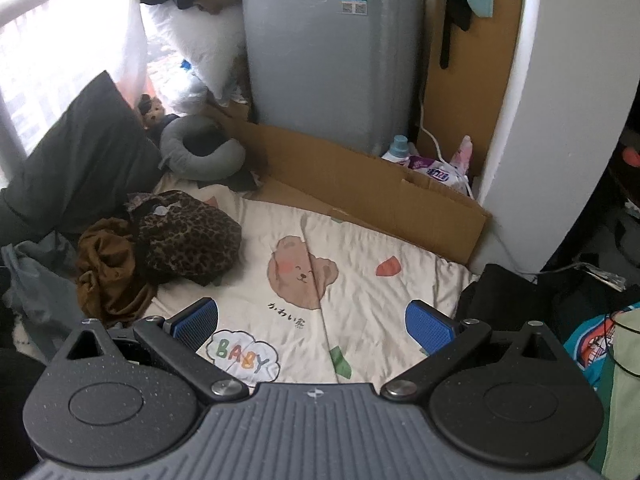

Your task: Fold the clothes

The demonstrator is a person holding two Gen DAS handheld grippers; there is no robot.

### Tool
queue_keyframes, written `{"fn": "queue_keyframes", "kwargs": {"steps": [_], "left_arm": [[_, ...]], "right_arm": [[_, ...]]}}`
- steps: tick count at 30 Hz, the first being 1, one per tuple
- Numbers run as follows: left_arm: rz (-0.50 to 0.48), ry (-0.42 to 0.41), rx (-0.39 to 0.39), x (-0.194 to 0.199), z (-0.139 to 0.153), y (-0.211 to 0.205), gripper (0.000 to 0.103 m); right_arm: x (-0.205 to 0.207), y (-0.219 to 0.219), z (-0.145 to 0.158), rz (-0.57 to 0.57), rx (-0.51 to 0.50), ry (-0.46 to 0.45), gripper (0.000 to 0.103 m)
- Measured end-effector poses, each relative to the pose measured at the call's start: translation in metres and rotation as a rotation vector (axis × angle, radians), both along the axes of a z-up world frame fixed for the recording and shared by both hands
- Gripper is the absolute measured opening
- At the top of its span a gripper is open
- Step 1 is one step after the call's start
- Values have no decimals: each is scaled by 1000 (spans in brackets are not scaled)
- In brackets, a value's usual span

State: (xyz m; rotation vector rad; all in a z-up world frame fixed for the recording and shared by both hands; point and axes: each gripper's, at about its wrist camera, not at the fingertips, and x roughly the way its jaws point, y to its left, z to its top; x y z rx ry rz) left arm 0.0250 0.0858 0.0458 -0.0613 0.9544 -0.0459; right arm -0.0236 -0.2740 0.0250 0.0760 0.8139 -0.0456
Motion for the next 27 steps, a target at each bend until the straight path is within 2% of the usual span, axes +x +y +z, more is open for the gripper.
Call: {"fn": "queue_keyframes", "kwargs": {"steps": [5,13,19,27], "left_arm": [[-45,-20,5,12,-6,5,101],[-38,-29,-26,37,-17,23,100],[-41,-25,-5,58,-29,29,100],[-6,3,-19,88,-56,36,100]], "right_arm": [[13,0,-8,4,8,-17,103],[39,-4,-18,-17,14,-45,103],[66,-2,-25,-4,-10,-46,103],[105,2,-46,50,26,-9,103]]}}
